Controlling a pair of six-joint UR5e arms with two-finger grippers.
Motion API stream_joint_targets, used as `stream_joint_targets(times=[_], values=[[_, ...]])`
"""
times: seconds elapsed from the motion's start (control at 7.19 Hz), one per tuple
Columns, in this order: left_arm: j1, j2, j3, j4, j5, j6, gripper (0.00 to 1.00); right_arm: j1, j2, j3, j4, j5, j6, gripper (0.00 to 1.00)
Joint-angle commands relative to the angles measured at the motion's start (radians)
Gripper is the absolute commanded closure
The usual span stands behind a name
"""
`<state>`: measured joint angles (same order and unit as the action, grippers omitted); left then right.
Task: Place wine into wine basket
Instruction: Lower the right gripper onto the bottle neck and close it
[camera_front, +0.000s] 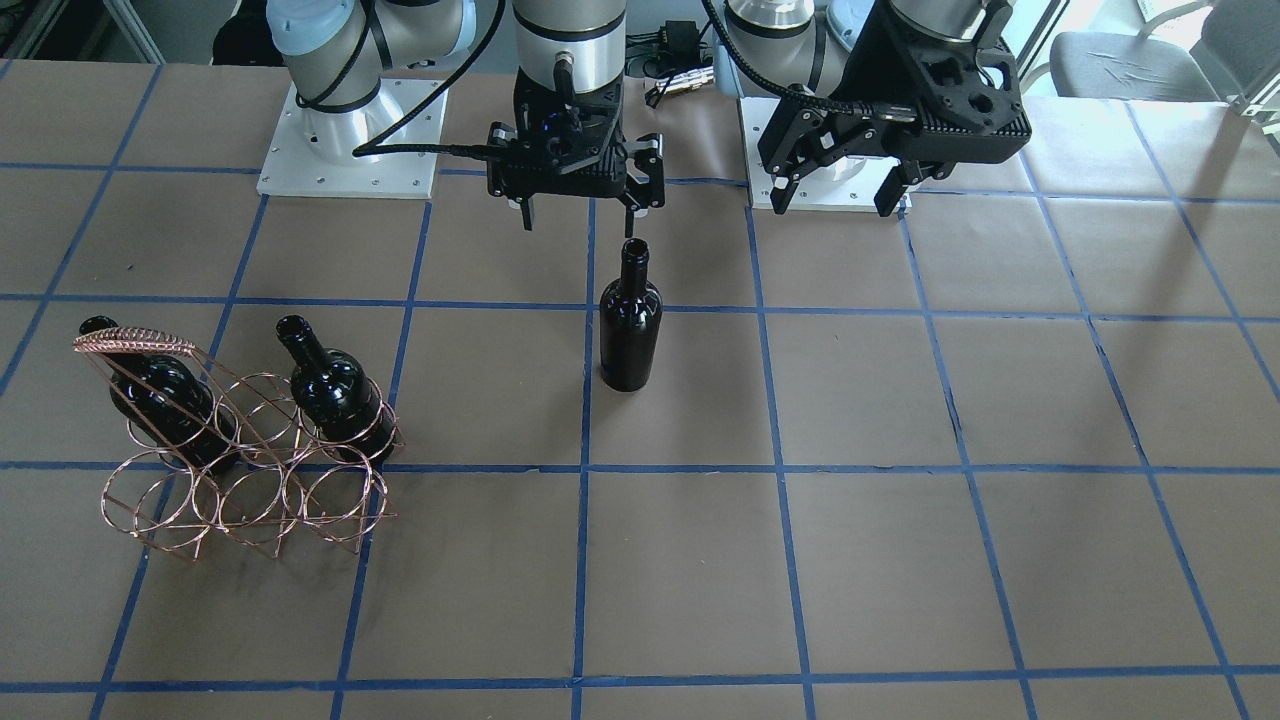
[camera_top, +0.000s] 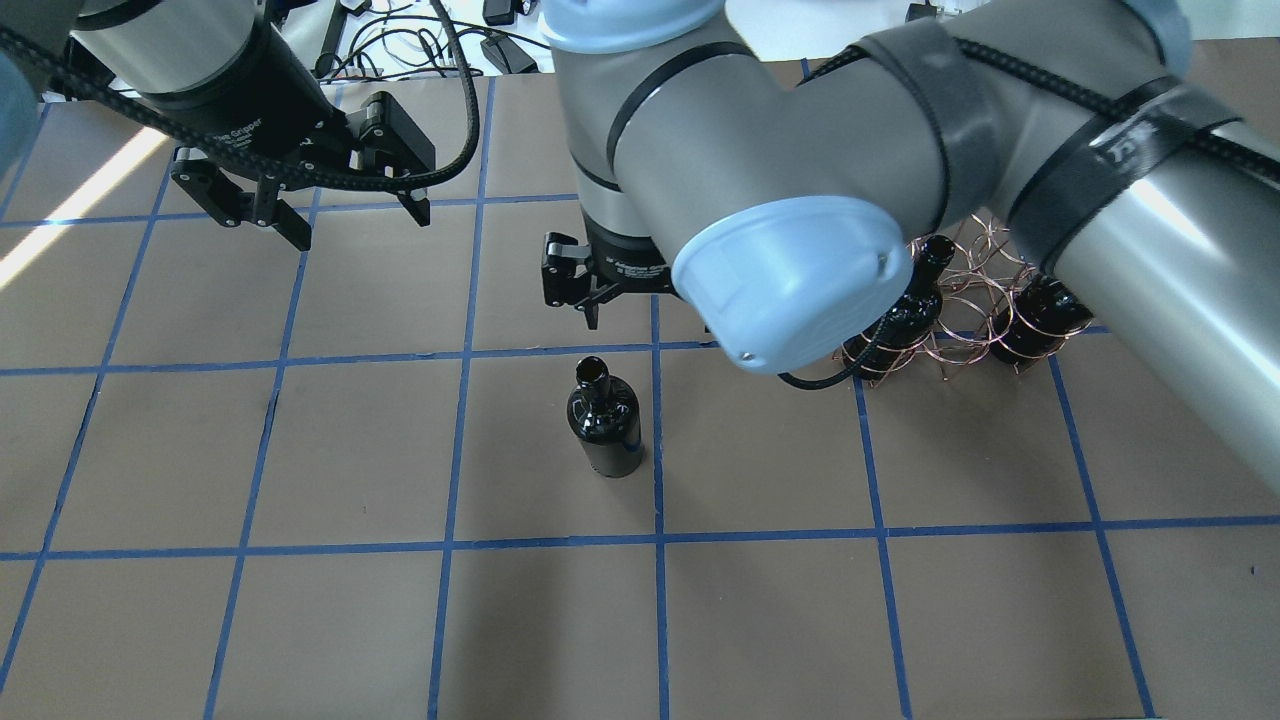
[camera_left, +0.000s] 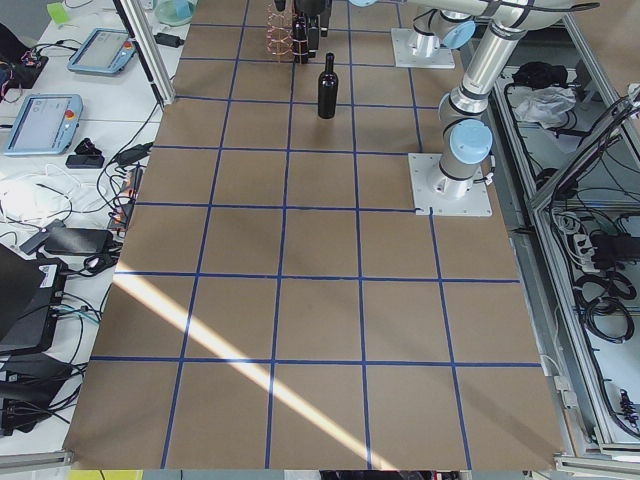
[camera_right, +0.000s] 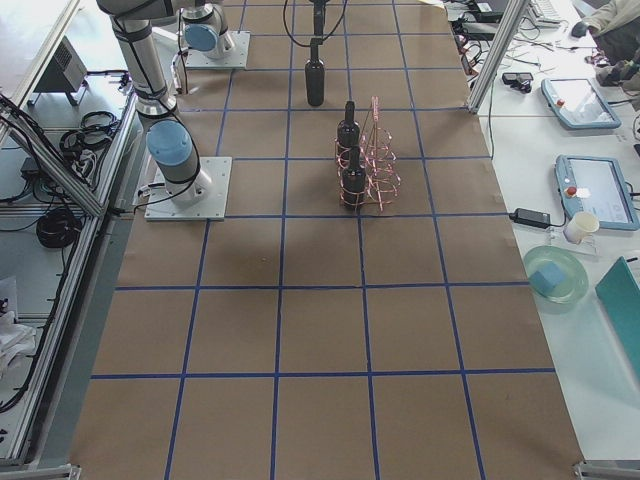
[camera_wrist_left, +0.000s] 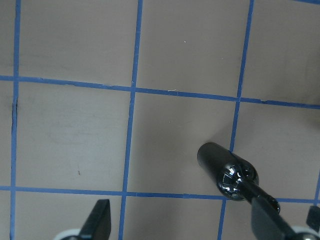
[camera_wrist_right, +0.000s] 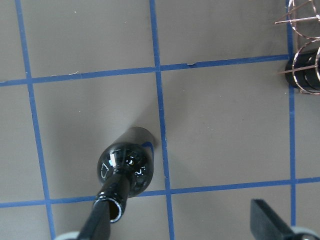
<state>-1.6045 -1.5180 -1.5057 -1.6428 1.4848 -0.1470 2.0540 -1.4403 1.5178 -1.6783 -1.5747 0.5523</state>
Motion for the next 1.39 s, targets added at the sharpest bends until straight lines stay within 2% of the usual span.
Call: stream_joint_targets(times=[0.0,0.56,1.11,1.25], values=[[0.003,0.006,-0.004,0.014,0.083,0.004,0.00,0.028,0.037,0.001,-0.018,0.002,0.032,0.00],[0.000,0.019,-0.010,0.002,0.086,0.006,0.00,0.078,0.109,0.001,-0.092,0.001,0.072,0.00],[0.000,0.022,-0.011,-0.003,0.086,0.006,0.00,0.078,0.124,0.032,-0.101,0.002,0.069,0.01],[0.000,0.024,-0.011,-0.003,0.088,0.006,0.00,0.078,0.126,0.035,-0.104,0.002,0.070,0.11]])
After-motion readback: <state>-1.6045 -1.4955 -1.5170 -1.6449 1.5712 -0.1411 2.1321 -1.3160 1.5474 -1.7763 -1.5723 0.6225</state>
